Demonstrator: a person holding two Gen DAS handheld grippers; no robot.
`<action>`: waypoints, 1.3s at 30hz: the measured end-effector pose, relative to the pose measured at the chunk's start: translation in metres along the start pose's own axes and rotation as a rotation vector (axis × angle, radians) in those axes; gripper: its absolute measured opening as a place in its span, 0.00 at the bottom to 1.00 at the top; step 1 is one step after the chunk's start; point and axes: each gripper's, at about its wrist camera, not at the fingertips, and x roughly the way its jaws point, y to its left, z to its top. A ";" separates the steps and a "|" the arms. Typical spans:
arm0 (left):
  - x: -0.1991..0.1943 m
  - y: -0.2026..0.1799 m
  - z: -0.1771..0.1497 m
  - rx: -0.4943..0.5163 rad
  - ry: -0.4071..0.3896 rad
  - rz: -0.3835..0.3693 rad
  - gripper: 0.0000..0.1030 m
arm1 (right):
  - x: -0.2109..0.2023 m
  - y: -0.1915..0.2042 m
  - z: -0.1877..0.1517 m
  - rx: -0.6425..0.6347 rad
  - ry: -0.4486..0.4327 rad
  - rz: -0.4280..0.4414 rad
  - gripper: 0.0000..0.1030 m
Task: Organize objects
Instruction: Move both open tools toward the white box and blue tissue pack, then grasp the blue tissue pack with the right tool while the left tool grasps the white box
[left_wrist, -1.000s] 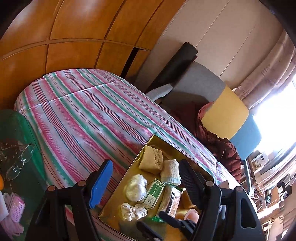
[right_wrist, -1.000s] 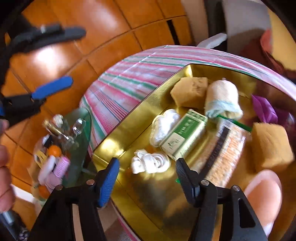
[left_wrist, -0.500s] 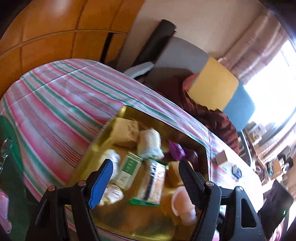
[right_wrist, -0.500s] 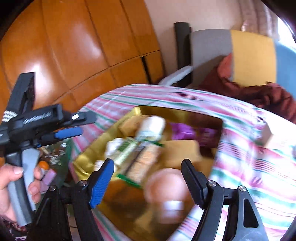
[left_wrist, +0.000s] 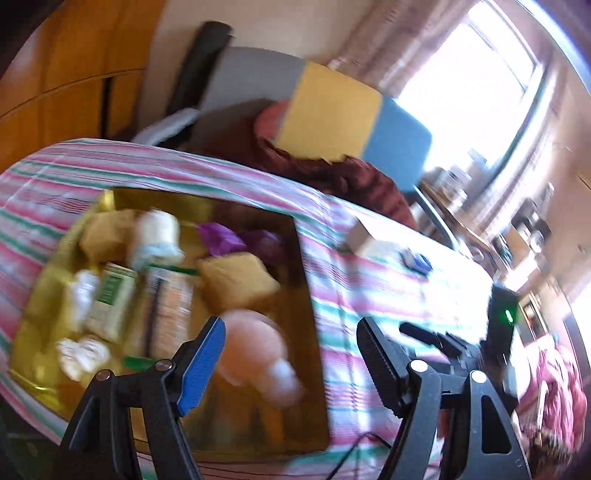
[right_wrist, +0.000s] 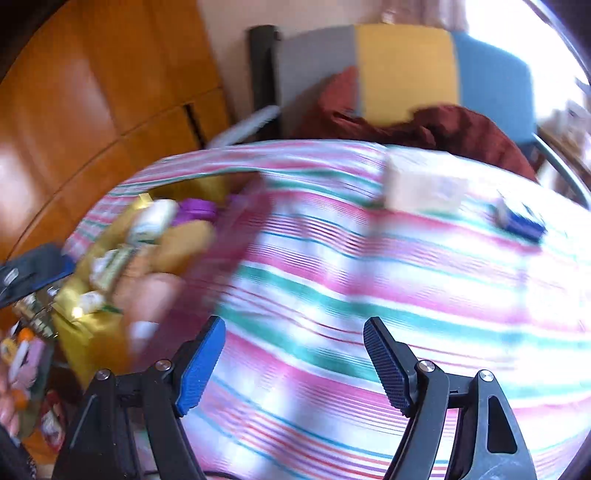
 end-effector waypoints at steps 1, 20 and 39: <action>0.003 -0.007 -0.003 0.013 0.012 -0.012 0.73 | -0.001 -0.013 -0.002 0.027 0.004 -0.012 0.76; 0.030 -0.081 -0.028 0.192 0.105 -0.075 0.73 | 0.028 -0.234 0.106 0.266 0.001 -0.240 0.79; 0.062 -0.099 -0.029 0.225 0.170 -0.090 0.73 | 0.024 -0.218 0.106 0.056 -0.079 -0.167 0.81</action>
